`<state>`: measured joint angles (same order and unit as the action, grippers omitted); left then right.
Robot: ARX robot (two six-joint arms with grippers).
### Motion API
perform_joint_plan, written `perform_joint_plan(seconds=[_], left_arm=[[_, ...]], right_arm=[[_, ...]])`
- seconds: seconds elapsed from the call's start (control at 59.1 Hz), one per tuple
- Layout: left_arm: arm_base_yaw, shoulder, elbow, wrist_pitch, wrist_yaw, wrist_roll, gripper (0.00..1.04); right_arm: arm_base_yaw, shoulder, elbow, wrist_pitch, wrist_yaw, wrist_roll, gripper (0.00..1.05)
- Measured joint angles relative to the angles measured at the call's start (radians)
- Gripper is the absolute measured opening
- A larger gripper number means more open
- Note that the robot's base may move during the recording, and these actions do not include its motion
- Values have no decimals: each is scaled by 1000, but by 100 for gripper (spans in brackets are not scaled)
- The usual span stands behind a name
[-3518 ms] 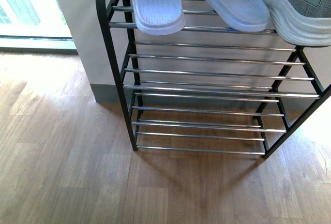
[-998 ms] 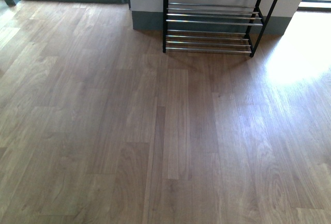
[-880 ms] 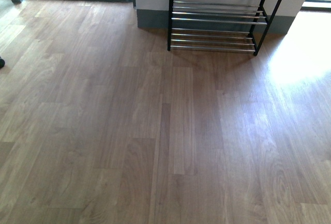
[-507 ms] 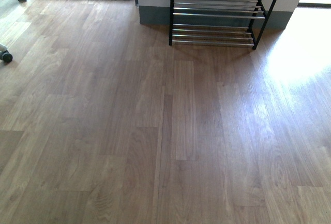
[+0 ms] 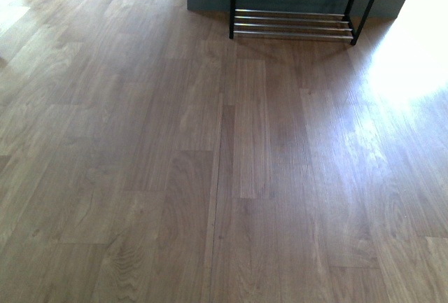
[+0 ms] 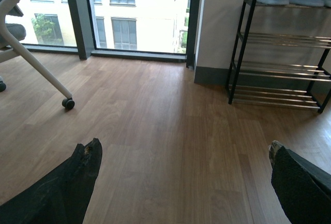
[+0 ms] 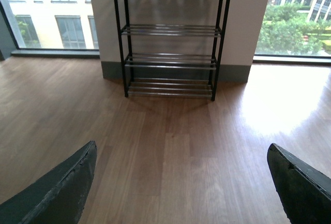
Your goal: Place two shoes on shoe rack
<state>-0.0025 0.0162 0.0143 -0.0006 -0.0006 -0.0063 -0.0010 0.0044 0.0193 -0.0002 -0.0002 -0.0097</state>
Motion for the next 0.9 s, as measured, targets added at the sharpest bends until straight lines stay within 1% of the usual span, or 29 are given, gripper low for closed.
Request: perform_joint_plan(seconds=[0.896], left_arm=[[0,0,0,0,0,0,95]], right_arm=[[0,0,0,0,0,0,95]])
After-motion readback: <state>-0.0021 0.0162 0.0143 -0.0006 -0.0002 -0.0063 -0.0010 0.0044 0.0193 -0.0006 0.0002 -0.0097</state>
